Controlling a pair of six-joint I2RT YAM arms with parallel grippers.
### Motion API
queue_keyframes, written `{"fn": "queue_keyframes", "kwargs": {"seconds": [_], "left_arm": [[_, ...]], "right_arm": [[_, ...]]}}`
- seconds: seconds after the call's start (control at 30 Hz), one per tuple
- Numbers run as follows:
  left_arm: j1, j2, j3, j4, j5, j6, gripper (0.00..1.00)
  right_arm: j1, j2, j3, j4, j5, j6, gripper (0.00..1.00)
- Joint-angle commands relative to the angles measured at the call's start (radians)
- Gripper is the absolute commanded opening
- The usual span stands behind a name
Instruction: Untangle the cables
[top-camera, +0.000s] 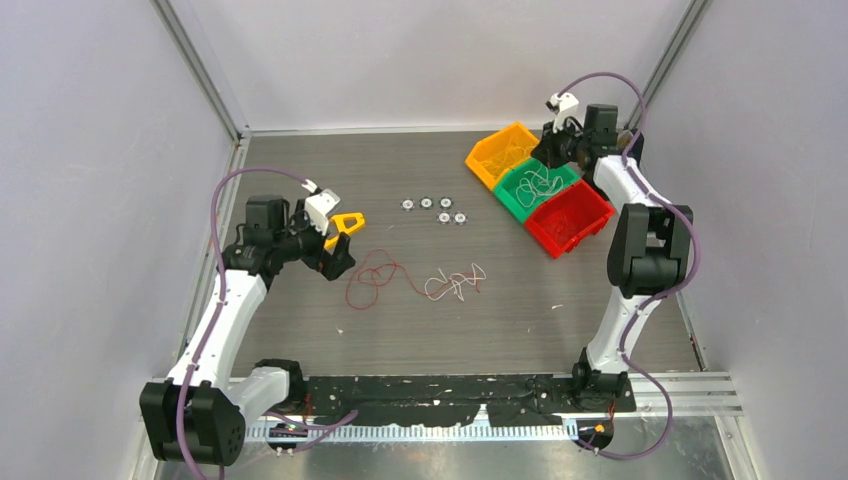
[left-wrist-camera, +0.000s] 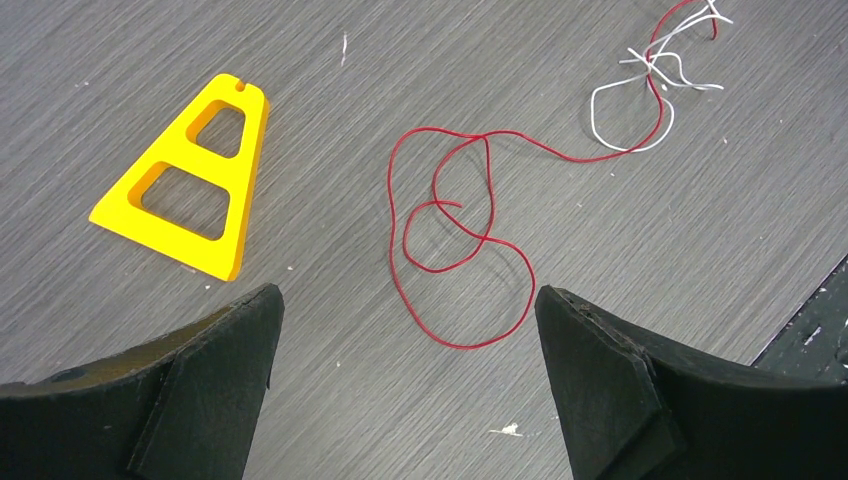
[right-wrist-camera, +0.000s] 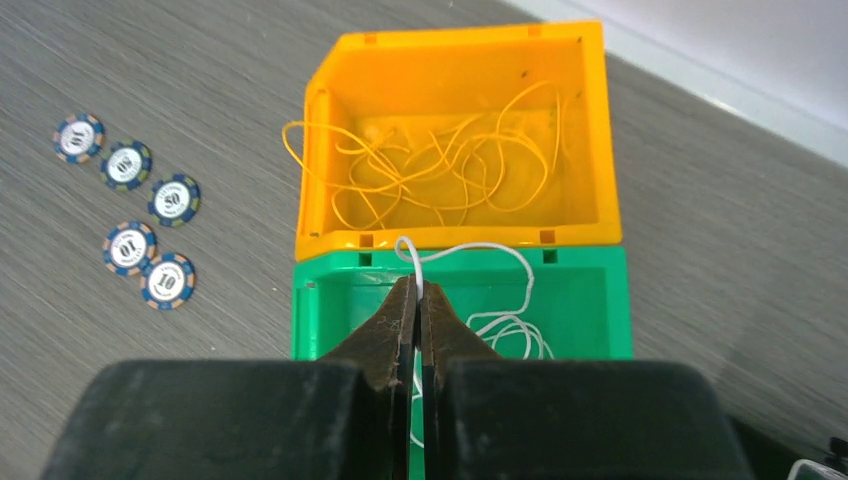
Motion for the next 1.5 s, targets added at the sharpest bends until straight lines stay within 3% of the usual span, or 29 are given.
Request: {"fn": "queue_keyframes", "kwargs": {"seconds": [0.0, 0.27, 0.47, 0.8, 0.97, 1.13, 1.33, 1.47], "left_arm": [[0.004, -0.014, 0.046, -0.012, -0.011, 0.018, 0.99], [0.004, -0.025, 0.035, -0.014, -0.018, 0.015, 0.99], [0.004, -0.016, 0.042, -0.021, -0.018, 0.023, 1.0], [0.004, -0.011, 0.052, -0.022, -0.024, 0.025, 1.0], [0.004, -0.002, 0.067, -0.023, -0.015, 0.029, 1.0], [0.004, 0.008, 0.078, -0.037, -0.007, 0.032, 1.0], [0.003, -0.001, 0.072, -0.044, 0.011, 0.032, 1.0], [0.004, 0.007, 0.073, -0.081, 0.014, 0.07, 1.0]], "right_arm": [[0.009, 0.036, 0.058, -0.04, 0.039, -0.073, 0.05], [-0.003, 0.092, 0.102, -0.316, 0.116, -0.291, 0.05], [0.009, 0.132, 0.101, -0.336, 0.198, -0.334, 0.05], [0.093, 0.244, 0.262, -0.458, 0.258, -0.379, 0.06], [0.101, 0.24, 0.3, -0.514, 0.25, -0.36, 0.2], [0.093, 0.131, 0.241, -0.524, 0.221, -0.348, 0.31], [0.073, 0.017, 0.188, -0.524, 0.216, -0.324, 0.56], [0.045, -0.045, 0.207, -0.555, 0.186, -0.293, 0.65]]}}
